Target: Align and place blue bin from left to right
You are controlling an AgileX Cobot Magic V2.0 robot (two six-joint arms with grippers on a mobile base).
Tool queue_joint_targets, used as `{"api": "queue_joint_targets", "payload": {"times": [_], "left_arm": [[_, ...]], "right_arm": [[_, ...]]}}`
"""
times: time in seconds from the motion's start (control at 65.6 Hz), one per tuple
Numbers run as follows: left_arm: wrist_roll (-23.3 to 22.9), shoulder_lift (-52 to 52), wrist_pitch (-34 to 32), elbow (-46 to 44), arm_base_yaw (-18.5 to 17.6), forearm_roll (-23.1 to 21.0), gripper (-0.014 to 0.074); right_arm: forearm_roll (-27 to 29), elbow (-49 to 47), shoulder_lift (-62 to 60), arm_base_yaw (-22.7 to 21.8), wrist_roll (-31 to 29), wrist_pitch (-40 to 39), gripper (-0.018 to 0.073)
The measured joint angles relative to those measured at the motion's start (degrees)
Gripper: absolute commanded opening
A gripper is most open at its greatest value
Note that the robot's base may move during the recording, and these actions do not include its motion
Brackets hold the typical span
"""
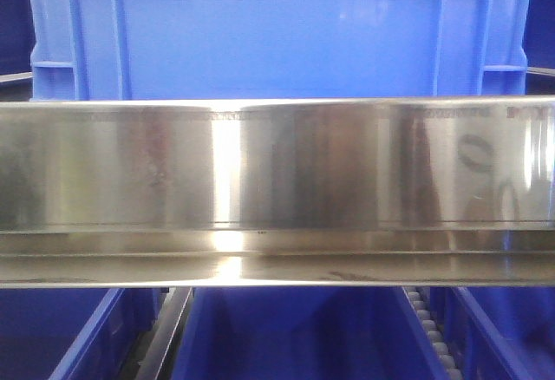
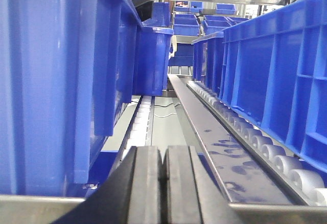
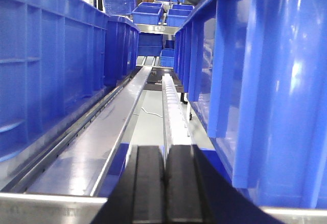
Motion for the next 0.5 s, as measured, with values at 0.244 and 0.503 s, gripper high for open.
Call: {"api": "queue_joint_targets", "payload": {"times": [0.244,0.503], "left_arm": [[0.0,0.0,0.0,0.0,0.0,0.0,-0.0111],[0.0,0.0,0.0,0.0,0.0,0.0,-0.0111]], "right_arm": [[0.0,0.0,0.0,0.0,0.0,0.0,-0.008],[0.0,0.0,0.0,0.0,0.0,0.0,-0.008]]}}
